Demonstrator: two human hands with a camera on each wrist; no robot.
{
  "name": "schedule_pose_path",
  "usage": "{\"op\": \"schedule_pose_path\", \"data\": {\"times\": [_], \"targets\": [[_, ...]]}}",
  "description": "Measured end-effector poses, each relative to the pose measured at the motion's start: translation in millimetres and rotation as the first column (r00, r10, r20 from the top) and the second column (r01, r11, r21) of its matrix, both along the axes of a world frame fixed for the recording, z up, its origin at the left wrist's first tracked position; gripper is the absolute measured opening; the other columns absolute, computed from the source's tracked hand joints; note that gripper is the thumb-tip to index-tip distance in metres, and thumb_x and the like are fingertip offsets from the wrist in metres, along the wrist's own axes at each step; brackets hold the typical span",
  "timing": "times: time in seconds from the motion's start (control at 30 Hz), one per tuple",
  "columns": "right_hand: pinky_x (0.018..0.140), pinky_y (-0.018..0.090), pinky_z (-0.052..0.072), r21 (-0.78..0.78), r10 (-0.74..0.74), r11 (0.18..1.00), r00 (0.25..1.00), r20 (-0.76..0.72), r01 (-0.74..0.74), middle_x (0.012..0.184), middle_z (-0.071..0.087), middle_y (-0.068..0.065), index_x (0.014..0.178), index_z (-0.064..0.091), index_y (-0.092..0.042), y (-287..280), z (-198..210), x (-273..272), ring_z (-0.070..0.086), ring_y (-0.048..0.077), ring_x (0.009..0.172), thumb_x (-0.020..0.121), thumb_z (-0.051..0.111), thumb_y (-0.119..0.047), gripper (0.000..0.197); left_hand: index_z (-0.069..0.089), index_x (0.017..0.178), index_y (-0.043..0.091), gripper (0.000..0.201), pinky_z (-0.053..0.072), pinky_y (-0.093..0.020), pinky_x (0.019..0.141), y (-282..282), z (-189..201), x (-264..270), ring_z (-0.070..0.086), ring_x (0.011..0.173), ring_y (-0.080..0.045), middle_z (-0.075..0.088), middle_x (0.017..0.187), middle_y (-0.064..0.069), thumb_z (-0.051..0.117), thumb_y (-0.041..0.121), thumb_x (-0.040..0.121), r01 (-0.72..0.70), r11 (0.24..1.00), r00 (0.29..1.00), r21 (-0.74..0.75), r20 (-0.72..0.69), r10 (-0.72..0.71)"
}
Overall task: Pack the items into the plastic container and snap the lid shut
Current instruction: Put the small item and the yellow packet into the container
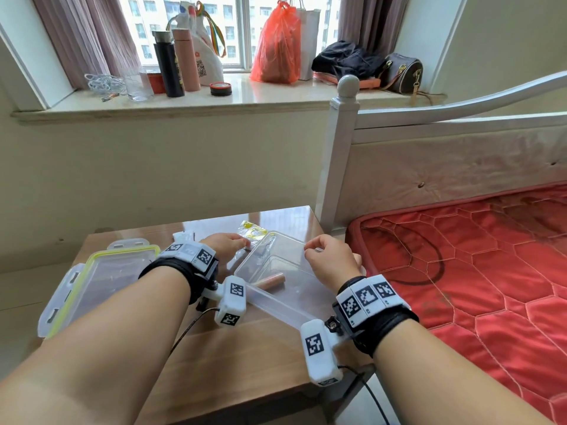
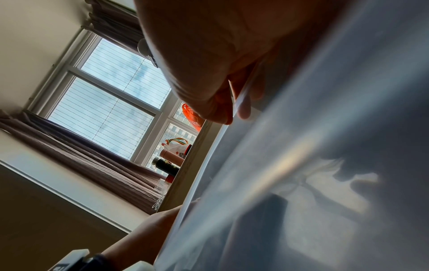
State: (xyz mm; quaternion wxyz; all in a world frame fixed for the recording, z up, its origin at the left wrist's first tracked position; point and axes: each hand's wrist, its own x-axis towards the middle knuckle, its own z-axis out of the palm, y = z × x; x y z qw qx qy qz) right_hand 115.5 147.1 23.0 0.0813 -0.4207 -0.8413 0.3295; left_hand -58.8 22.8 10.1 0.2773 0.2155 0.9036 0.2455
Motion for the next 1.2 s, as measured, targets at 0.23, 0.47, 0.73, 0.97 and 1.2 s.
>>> {"op": "schedule_pose_path", "data": {"times": [0.23,0.47,0.73,0.97,1.2], "targets": [[0.101,0.036,0.03,0.007,-0.005,1.0,1.0,0.004,0.005,0.125,0.064,-0.004,0.106,0.066,-0.029,-1.5,1.8,-0.3,0.046,0.025,0.122,0.089,0.047,-0.029,0.026,0.068,0.117,0.013,0.034,0.039,-0.019,0.046,-0.5,0.7,-3.9,0.053,0.055,-0.015,0.063,0.078,-0.007,0.047,0.028,0.096,0.023,0.999,0.999,0.04,-0.024,-0.022],[0.101,0.035,0.03,0.003,0.001,1.0,1.0,0.004,-0.001,0.127,0.063,-0.004,0.106,0.066,-0.029,-2.7,3.0,2.2,0.046,0.026,0.122,0.089,0.046,-0.028,0.026,0.073,0.078,0.027,0.013,0.052,-0.034,0.074,-4.9,4.4,-8.4,0.05,0.064,-0.016,0.066,0.085,-0.003,0.071,0.014,0.08,-0.153,0.894,0.981,0.421,-0.044,0.189],[0.1,0.036,0.032,-0.046,0.027,0.999,0.998,-0.051,-0.03,0.116,0.068,-0.007,0.093,0.062,-0.031,6.5,-5.8,-4.0,0.055,0.02,0.117,0.084,0.051,-0.031,0.013,0.054,0.068,0.022,0.028,0.052,-0.034,0.067,-7.3,28.1,-1.6,0.055,0.065,-0.017,0.057,0.075,0.006,0.066,0.0,0.08,-0.181,0.685,0.965,0.706,-0.007,0.262],[0.097,0.035,0.047,-0.21,-0.017,0.975,0.907,-0.42,-0.079,0.117,0.063,0.006,0.12,0.057,-0.016,7.9,9.4,-12.7,0.061,0.021,0.109,0.084,0.064,-0.039,0.043,0.048,0.077,0.023,0.032,0.048,-0.016,0.053,-8.0,45.3,18.1,0.056,0.073,-0.013,0.056,0.084,0.001,0.063,-0.005,0.082,-0.144,0.622,0.99,0.77,0.107,0.097],[0.077,0.032,0.053,-0.269,-0.014,0.95,0.841,-0.542,-0.158,0.099,0.06,0.006,0.124,0.053,-0.022,3.4,23.1,-17.0,0.062,0.018,0.082,0.083,0.069,-0.025,0.044,0.048,0.082,0.021,0.033,0.048,-0.014,0.049,-9.4,41.0,40.6,0.056,0.066,-0.011,0.058,0.081,-0.001,0.065,-0.008,0.081,-0.113,0.66,0.985,0.743,0.169,-0.022]]}}
